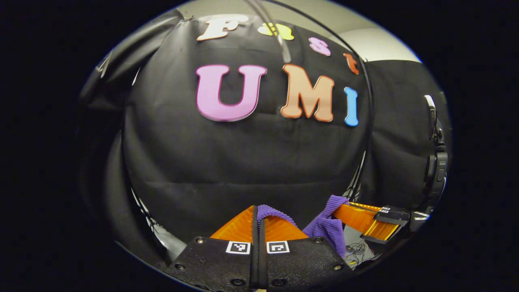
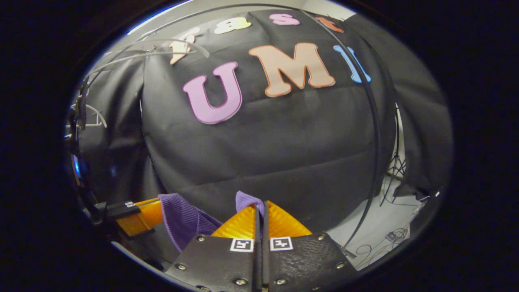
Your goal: Grasp the clothes on the hanger with both hands and then place them into the laundry hamper below.
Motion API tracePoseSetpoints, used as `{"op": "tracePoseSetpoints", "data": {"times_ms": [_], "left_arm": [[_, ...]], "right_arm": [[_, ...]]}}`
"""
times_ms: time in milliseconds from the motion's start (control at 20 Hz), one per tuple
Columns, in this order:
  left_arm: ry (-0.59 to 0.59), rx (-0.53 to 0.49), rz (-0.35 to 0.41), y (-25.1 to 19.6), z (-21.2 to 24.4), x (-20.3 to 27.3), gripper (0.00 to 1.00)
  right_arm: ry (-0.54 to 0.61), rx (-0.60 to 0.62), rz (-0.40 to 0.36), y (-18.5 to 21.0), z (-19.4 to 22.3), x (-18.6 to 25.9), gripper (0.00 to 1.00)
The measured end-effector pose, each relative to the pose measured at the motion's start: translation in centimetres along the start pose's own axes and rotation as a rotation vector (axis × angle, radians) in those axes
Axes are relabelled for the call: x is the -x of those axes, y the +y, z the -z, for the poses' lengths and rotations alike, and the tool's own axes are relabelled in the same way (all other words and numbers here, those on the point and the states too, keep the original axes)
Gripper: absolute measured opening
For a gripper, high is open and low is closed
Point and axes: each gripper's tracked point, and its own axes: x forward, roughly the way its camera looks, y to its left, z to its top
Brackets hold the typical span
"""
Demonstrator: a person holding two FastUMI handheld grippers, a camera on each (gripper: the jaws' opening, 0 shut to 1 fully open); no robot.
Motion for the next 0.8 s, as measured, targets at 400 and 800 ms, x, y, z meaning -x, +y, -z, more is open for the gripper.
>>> {"op": "tracePoseSetpoints", "data": {"times_ms": [400,800], "left_arm": [[0.121,-0.043,-0.054,3.3,8.7,-0.5,0.00],[0.240,-0.079,-0.041,4.2,16.8,0.2,0.01]], "right_arm": [[0.198,0.019,0.038,-1.8,10.6,-1.9,0.01],[0.354,0.045,0.051,-3.3,19.3,-1.8,0.01]]}}
